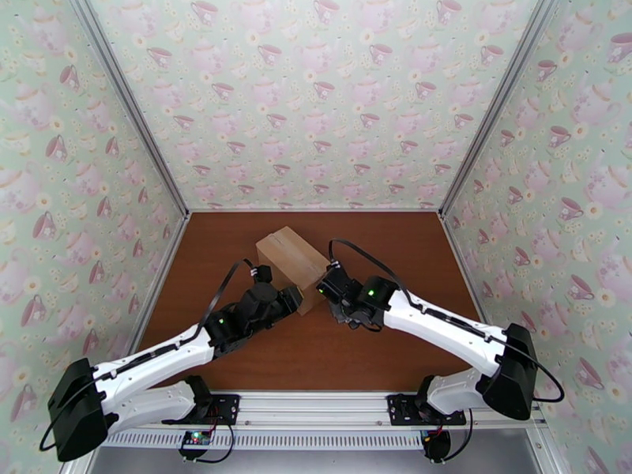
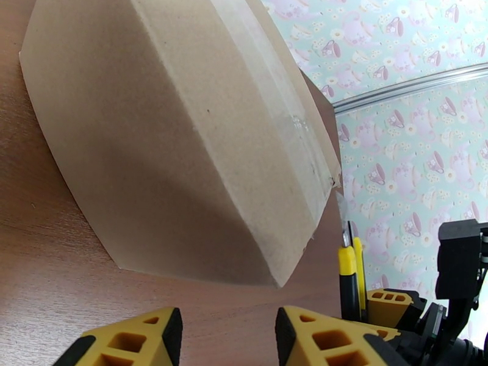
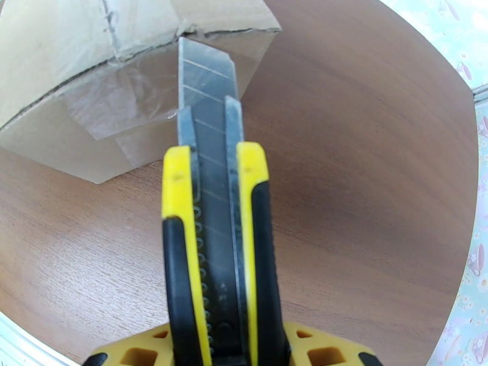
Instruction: Unpack the express box
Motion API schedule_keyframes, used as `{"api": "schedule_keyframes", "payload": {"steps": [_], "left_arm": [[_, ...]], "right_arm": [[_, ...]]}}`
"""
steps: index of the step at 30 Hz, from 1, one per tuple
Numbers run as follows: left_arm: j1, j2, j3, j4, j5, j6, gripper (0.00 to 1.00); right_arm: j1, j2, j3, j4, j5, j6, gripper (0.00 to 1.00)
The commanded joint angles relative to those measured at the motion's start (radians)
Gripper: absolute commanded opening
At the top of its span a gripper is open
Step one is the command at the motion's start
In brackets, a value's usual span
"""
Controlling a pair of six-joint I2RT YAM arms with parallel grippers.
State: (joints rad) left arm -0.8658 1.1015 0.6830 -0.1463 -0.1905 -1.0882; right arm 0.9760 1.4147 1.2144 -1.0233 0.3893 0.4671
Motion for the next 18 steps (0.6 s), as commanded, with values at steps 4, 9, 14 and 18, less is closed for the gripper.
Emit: {"api": "schedule_keyframes", "payload": {"steps": [4,9,14,18], "left_arm": [[-0.004,-0.018,0.013,-0.012,-0.023,0.017,0.47],[-0.004,-0.021,0.013,-0.012,-0.025,0.017,0.47],[-0.004,-0.019,0.011,-0.009,-0.027,0.016,0.47],[-0.005,-0.012,0.012,0.000,-0.027,0.016,0.47]], "right_arm": [[0.006,0.009,0.039,-0.001,0.032,0.005,0.00],[0.006,0.010,0.040,0.001,0.036,0.006,0.00],[0.007,0.018,0.045,0.002,0.033,0.000,0.00],[0.006,0.019,0.045,0.000,0.030,0.000,0.00]]}}
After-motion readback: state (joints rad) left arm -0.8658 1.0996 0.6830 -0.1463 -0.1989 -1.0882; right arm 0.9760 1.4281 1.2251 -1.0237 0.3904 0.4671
